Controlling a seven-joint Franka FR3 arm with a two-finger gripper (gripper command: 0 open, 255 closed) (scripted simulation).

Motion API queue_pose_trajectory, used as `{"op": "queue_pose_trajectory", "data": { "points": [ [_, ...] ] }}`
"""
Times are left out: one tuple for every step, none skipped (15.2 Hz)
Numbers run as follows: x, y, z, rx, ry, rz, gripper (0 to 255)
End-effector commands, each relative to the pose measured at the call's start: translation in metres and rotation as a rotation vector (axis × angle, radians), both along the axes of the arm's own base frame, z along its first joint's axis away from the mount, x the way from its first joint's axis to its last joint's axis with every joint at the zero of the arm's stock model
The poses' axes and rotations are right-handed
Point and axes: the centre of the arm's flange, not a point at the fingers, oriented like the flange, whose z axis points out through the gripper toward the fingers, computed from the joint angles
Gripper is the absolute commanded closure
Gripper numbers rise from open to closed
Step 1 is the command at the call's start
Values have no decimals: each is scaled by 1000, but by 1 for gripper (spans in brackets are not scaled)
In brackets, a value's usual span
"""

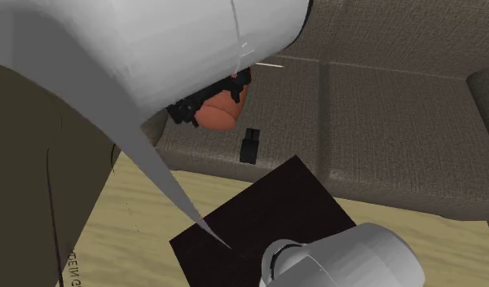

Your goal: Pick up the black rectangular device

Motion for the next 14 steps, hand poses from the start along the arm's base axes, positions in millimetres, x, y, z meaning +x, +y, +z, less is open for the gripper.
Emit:
{"op": "queue_pose_trajectory", "data": {
  "points": [
    [5, -6, -24, 3, 3, -46, 0],
    [9, -11, -36, 4, 6, -68, 0],
    [12, -15, -48, 5, 8, -91, 0],
    [15, -20, -60, 6, 11, -113, 0],
    [18, -25, -72, 7, 14, -135, 0],
    [21, -30, -84, 9, 17, -158, 0],
    [24, -34, -96, 10, 19, -180, 0],
    [27, -39, -108, 11, 22, -203, 0],
    [29, -44, -120, 12, 25, -225, 0],
    [32, -49, -133, 14, 27, -247, 0],
    [34, -54, -145, 15, 30, -270, 0],
    [36, -59, -157, 16, 33, -292, 0],
    [38, -64, -169, 17, 35, -314, 0],
    [40, -69, -181, 18, 38, -337, 0]
  ]
}}
